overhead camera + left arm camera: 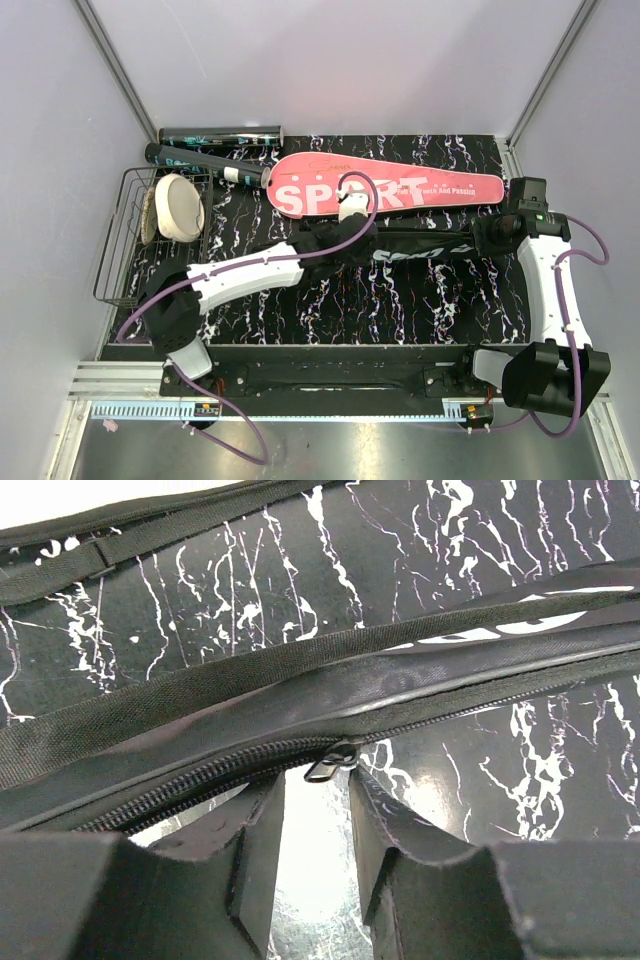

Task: Pack up the badminton gear
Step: Zip the racket bag at the center of the board.

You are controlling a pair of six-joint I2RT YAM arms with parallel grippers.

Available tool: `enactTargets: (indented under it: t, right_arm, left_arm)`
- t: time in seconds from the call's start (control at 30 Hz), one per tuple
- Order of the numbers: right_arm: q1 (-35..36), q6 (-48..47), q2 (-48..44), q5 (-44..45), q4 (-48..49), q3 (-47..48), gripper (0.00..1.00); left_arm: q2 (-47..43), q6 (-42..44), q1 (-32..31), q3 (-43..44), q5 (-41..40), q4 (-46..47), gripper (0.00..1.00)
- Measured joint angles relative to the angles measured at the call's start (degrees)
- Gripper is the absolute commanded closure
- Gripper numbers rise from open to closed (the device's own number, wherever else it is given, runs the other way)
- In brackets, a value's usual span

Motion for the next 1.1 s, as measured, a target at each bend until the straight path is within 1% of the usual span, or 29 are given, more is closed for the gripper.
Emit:
enactTargets:
  t: [0.1,0.33,0.5,0.8,0.87,0.9,0.97,1.07,1.1]
  right_arm:
    - [0.0,0.0,0.0,-0.3,0.1,0.0,1.00]
    - [0.0,0.4,0.0,-0.4,0.3,0.0,1.00]
    - [0.0,0.4,0.0,-0.4,0.3,0.0,1.00]
    - [0.0,0.4,0.0,-1.3,0.5,-0.1,1.00]
    - [0.0,0.5,0.0,-1.5,0.5,-0.1,1.00]
    - [0.0,0.5,0.0,-1.6,0.5,-0.1,1.00]
    - [0.0,0.6,0.0,-1.8,0.7,-0.2,1.00]
    - [0.0,0.7,0.0,-1.8,0.9,-0.2,1.00]
    - [0.0,0.8,0.0,-1.8,0.9,-0.2,1.00]
  left_arm:
    - [1.4,1.1,-1.1,2.2,-3.1,-1.2,0.64]
    - [6.4,3.1,-3.9,10.4,-11.0,-5.6,0.65]
    - [8.8,3.2,-4.3,13.0,-14.8,-8.9,0.66]
    - [9.7,3.1,-4.3,13.9,-18.6,-11.8,0.71]
    - [9.8,3.1,-4.4,14.3,-19.1,-12.2,0.71]
    - [9.8,3.1,-4.4,14.5,-19.2,-12.4,0.67]
    - [9.8,3.1,-4.4,14.8,-19.5,-12.6,0.66]
    - [9.9,3.2,-4.4,15.3,-19.5,-12.7,0.66]
    - [9.9,3.2,-4.4,15.4,-19.5,-12.7,0.68]
